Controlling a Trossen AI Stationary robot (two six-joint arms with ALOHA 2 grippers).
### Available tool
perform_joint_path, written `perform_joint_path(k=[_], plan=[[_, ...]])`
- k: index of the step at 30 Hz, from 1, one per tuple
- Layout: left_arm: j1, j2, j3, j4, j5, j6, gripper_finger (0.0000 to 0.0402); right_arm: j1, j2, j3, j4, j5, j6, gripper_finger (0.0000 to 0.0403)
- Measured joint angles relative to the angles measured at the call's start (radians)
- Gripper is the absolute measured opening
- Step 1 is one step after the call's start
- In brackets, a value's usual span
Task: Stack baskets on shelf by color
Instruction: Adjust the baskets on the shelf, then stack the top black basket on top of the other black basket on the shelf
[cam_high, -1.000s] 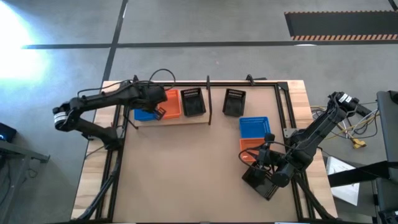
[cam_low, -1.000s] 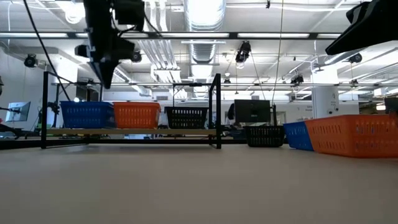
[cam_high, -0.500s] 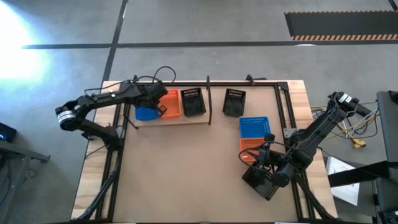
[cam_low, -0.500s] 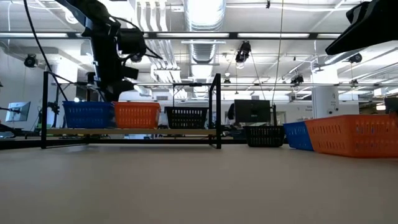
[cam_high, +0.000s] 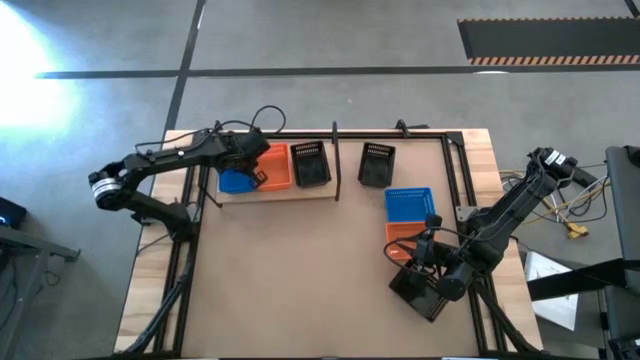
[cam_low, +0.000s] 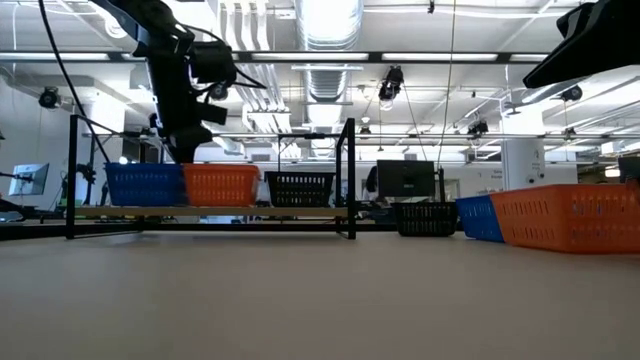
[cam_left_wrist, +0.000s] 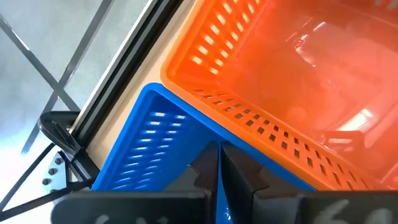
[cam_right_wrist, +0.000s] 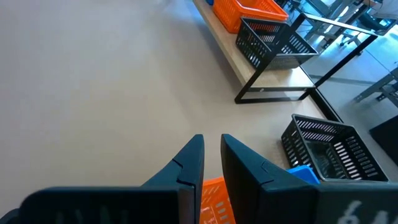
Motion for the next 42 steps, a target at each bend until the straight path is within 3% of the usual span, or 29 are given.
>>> perform_joint_path(k=[17, 22, 27, 31, 35, 37, 42], plan=[[-0.024, -0.021, 0.003, 0.000, 0.018, 0.060, 0.0001, 0.000, 0.000, 0.000, 0.000, 0.000, 0.000, 0.0047], [-0.025, -0.083, 0.003, -0.004, -0.055, 0.057, 0.0001, 0.000, 0.000, 0.000, 0.000, 0.000, 0.000, 0.0047], [-0.061, -0.185, 0.003, -0.004, -0.058, 0.047, 0.0001, 0.000, 0.000, 0.000, 0.000, 0.000, 0.000, 0.0047], [-0.174, -0.245, 0.000, 0.012, -0.059, -0.030, 0.0001, -0.032, 0.000, -0.003, -0.008, 0.053, 0.013, 0.0046], [-0.358, -0.251, -0.018, 0.094, -0.060, -0.129, 0.0001, -0.138, 0.000, -0.003, -0.008, 0.075, 0.034, 0.0033], [-0.463, -0.233, -0.039, 0.180, -0.080, -0.155, 0.0001, -0.219, 0.000, -0.004, -0.007, 0.024, -0.034, 0.0025], [-0.724, -0.137, -0.125, 0.557, -0.228, -0.161, 0.0001, -0.468, 0.000, -0.006, 0.061, -0.232, -0.402, 0.0017]])
